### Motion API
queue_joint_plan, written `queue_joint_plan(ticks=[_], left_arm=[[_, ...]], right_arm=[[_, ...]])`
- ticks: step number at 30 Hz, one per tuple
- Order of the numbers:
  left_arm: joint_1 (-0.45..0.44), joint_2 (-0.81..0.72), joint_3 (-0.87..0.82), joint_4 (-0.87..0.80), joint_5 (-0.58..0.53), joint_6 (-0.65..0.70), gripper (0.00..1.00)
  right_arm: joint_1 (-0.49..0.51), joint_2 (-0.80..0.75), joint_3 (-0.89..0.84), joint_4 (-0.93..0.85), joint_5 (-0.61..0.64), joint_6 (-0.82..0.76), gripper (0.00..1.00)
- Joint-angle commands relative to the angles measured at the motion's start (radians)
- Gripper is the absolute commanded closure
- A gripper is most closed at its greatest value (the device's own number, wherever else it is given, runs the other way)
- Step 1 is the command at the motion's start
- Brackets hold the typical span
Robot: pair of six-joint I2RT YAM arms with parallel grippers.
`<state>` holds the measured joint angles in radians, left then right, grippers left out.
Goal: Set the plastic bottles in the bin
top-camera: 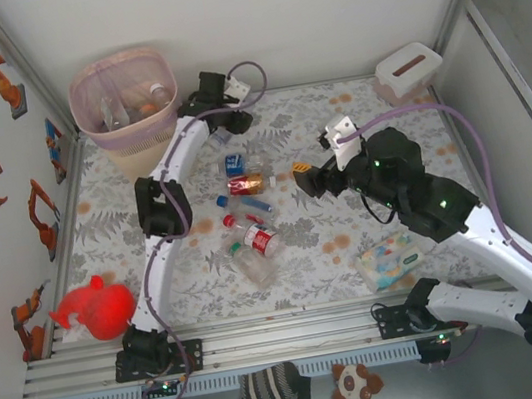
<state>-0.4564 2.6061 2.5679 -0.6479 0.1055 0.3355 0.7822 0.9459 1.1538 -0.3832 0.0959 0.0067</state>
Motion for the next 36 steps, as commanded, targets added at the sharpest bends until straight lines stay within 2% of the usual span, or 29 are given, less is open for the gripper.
queue_joint_plan(ticks=[1,15,23,27,33,36], left_arm=[[-0.007,-0.127,-0.003,0.025,0.015,-0.005,0.43],[-0.016,-0.398,-0.056,-0.016,0.112,-0.026,0.44],[0.027,-0.527,-0.054,-0.09,0.122,-0.016,0.43],[0.08,-0.572,-0.06,-0.098,0.128,-0.096,0.44],[0.115,-0.61,-0.09,-0.056,-0.065,-0.29,0.44],[0.149,-0.612,-0.104,-0.05,-0.086,-0.397,0.46]], right_arm=[[0.003,-0.021,0.026,0.046,0.018,-0.018,0.12],[0.003,-0.019,0.04,0.061,0.002,-0.05,0.12],[0.003,0.014,0.054,0.087,-0.034,-0.059,0.12],[0.003,0.035,0.063,0.094,-0.054,-0.06,0.12],[0.002,0.06,0.069,0.111,-0.071,-0.058,0.12],[0.003,0.063,0.072,0.11,-0.078,-0.052,0.12]])
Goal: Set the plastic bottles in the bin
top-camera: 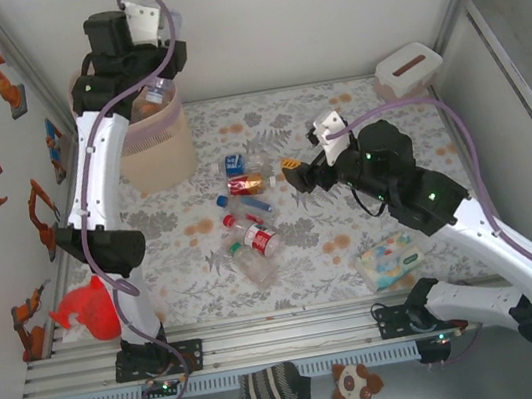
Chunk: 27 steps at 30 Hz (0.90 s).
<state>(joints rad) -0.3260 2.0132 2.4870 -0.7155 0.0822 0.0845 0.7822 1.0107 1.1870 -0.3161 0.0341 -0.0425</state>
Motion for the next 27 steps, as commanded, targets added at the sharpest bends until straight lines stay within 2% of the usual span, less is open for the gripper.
queue_joint_plan(ticks=[1,5,8,12,17,27], left_arm=[[0.036,-0.016,-0.031,0.024,-0.055,-0.19,0.46],[0.115,0.012,-0.041,0.039,-0.024,-0.373,0.46],[0.141,0.029,-0.056,0.047,-0.065,-0.511,0.45],[0.155,0.054,-0.075,0.067,-0.059,-0.598,0.45],[0.18,0.114,-0.041,0.012,-0.067,-0.721,0.45],[0.189,0.207,-0.02,-0.019,0.036,-0.728,0.42]], right_arm=[[0.002,-0.004,0.037,0.043,-0.017,0.0,0.12],[0.003,-0.015,0.032,0.032,-0.01,0.003,0.12],[0.002,-0.024,0.03,0.025,-0.003,0.008,0.12],[0.003,-0.039,0.019,0.026,0.001,0.02,0.12],[0.003,-0.049,0.011,0.016,0.007,0.024,0.13],[0.002,-0.047,0.01,0.014,0.007,0.027,0.13]])
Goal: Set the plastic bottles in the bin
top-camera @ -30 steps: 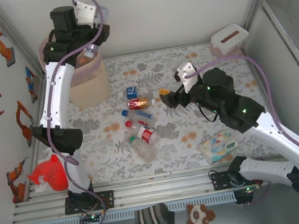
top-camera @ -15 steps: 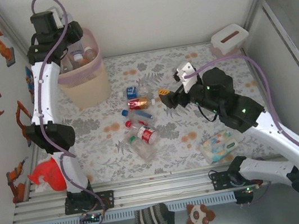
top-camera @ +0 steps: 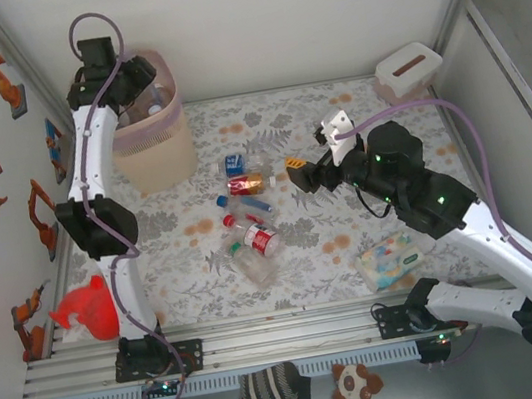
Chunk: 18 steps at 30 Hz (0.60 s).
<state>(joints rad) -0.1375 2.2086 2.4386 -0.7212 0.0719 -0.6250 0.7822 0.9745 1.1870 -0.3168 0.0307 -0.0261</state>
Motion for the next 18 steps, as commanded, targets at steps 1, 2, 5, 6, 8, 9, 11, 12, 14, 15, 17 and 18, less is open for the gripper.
queue_joint_plan(ticks=[1,2,5,6,8,9,11,12,14,15,17,18], left_arm=[[0.001,0.021,0.027,-0.017,0.05,-0.019,0.41],[0.001,0.03,0.026,-0.019,0.056,-0.022,0.4],[0.003,0.052,0.024,-0.024,0.096,-0.039,0.39],[0.003,0.058,0.024,-0.025,0.107,-0.049,0.39],[0.001,0.065,0.014,-0.024,0.114,-0.057,0.39],[0.001,0.069,0.005,-0.024,0.115,-0.062,0.39],[0.001,0.072,-0.013,-0.025,0.116,-0.071,0.39],[0.001,0.073,-0.024,-0.024,0.117,-0.073,0.39],[0.001,0.077,-0.043,-0.025,0.117,-0.079,0.38],[0.001,0.078,-0.054,-0.025,0.116,-0.077,0.38],[-0.002,0.081,-0.071,-0.027,0.109,-0.069,0.38],[-0.002,0.085,-0.074,-0.033,0.104,-0.061,0.39]], right_arm=[[0.003,-0.011,0.011,0.015,0.01,0.011,0.13],[0.003,-0.011,0.009,0.015,0.009,0.012,0.13],[0.003,-0.016,0.01,0.012,0.011,0.011,0.13],[0.003,-0.017,0.008,0.011,0.012,0.011,0.13],[0.003,-0.02,0.006,0.01,0.014,0.009,0.13],[0.003,-0.022,0.005,0.008,0.014,0.009,0.13],[0.003,-0.026,0.005,0.004,0.014,0.011,0.13],[0.003,-0.028,0.003,0.004,0.014,0.013,0.13],[0.003,-0.034,-0.004,0.004,0.015,0.015,0.13],[0.003,-0.038,-0.006,0.006,0.017,0.017,0.13],[0.003,-0.044,-0.01,0.005,0.017,0.019,0.13],[0.002,-0.046,-0.01,0.004,0.017,0.021,0.13]])
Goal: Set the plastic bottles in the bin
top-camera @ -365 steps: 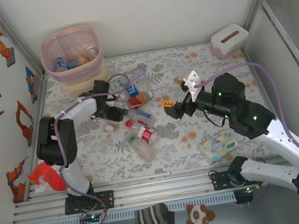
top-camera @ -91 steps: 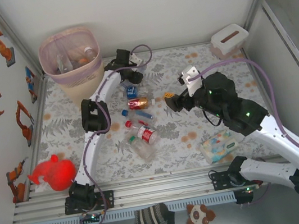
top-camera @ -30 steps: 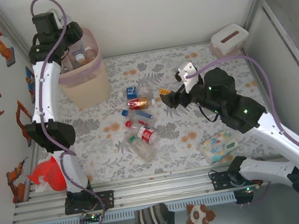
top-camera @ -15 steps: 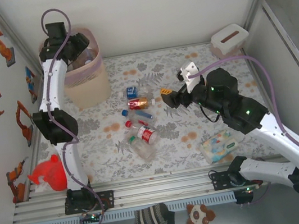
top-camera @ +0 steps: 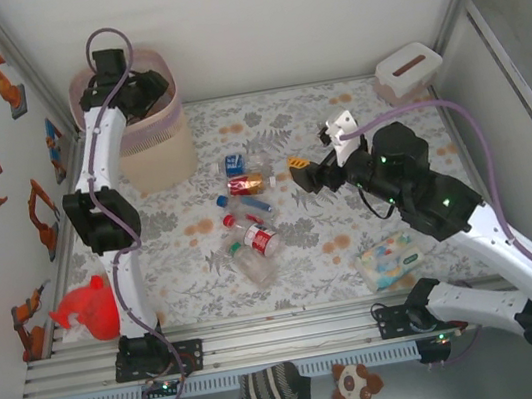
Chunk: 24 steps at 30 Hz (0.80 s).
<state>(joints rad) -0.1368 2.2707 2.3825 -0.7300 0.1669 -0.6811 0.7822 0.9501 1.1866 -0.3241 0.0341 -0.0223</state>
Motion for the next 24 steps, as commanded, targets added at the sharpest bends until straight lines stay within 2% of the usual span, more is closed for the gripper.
queue_joint_plan(ticks=[1,6,11,18,24], left_arm=[[-0.003,0.028,-0.016,-0.035,0.003,-0.001,0.4],[-0.006,0.052,-0.02,-0.083,-0.058,0.026,0.43],[-0.005,0.075,-0.017,-0.094,-0.052,0.041,0.42],[-0.005,0.009,-0.006,-0.065,-0.059,0.041,0.26],[-0.006,-0.084,-0.015,-0.015,-0.046,0.049,0.19]], right_arm=[[0.002,-0.023,-0.01,0.01,0.014,0.017,0.13],[0.003,-0.031,-0.016,0.01,0.016,0.022,0.13],[0.003,-0.034,-0.016,0.011,0.015,0.024,0.13],[0.002,-0.03,-0.012,0.011,0.015,0.021,0.13],[0.003,-0.019,-0.012,0.02,0.016,0.013,0.13]])
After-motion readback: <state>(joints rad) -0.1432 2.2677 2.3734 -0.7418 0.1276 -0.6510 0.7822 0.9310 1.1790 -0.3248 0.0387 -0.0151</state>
